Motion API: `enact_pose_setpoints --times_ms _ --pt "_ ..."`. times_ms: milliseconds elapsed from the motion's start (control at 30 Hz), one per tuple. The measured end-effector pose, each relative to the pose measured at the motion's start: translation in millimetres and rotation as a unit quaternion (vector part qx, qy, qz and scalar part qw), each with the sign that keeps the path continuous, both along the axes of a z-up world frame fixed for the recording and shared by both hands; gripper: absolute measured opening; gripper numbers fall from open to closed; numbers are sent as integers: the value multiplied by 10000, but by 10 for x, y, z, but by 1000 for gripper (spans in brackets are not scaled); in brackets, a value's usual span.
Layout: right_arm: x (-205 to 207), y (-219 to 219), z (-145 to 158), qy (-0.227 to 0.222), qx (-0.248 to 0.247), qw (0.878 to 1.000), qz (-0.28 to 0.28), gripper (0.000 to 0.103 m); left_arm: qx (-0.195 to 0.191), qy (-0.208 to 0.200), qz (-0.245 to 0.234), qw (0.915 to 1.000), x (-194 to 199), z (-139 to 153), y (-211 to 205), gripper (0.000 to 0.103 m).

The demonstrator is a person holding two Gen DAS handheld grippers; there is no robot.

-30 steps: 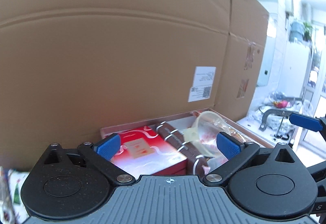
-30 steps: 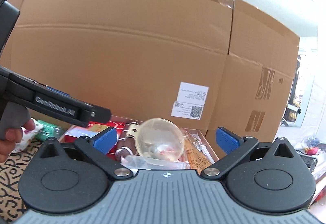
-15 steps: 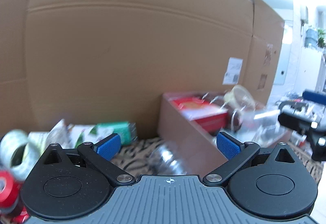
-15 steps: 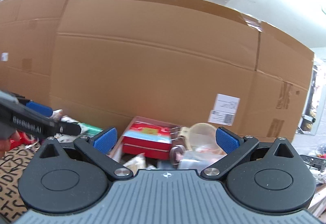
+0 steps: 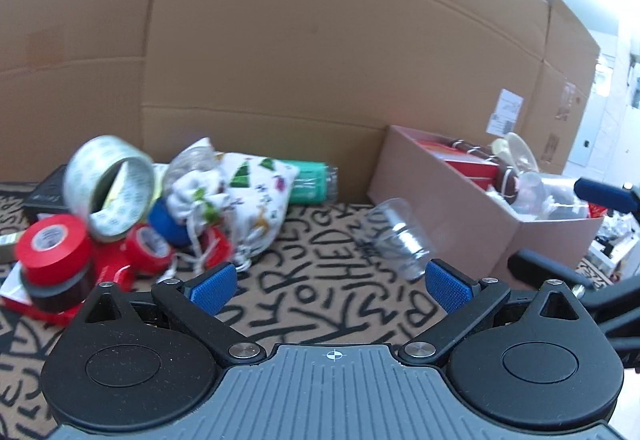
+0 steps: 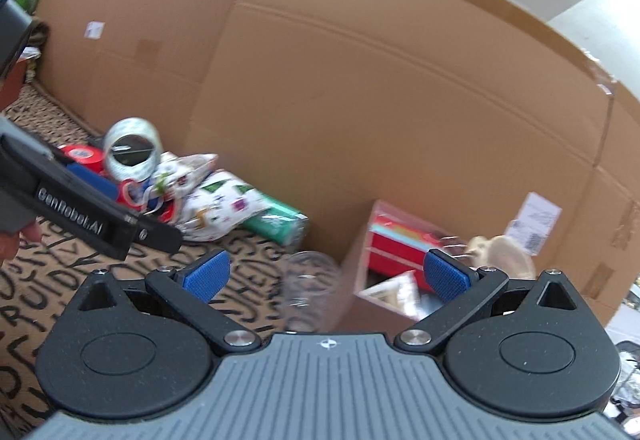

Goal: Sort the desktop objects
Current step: 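Withdraw the open right tool from the box toward the mat, then move the right tool past the clear cup to the mesh seed bag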

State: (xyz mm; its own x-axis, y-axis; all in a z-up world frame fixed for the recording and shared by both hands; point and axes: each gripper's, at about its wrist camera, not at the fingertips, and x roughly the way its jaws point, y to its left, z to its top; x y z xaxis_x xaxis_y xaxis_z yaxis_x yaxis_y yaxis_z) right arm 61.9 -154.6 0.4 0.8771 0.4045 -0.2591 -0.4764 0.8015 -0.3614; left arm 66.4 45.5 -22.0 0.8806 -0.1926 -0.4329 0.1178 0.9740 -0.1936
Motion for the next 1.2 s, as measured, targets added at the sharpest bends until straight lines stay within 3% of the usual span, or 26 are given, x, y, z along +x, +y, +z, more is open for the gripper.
enact_pose_setpoints --times_ms 367,567,833,1200 --pt "44 342 -262 84 -355 9987 360 102 -225 228 96 9994 11 -149 253 103" --pt "191 571 -446 226 -620 9974 286 102 -349 250 -218 9988 246 -121 297 103" --pt "556 837 -666 505 -902 9935 -475 100 -144 203 -778 9967 617 -62 205 101" --pt "874 1244 -913 411 -1389 9788 -1450 102 -672 341 -491 9959 704 -226 543 101"
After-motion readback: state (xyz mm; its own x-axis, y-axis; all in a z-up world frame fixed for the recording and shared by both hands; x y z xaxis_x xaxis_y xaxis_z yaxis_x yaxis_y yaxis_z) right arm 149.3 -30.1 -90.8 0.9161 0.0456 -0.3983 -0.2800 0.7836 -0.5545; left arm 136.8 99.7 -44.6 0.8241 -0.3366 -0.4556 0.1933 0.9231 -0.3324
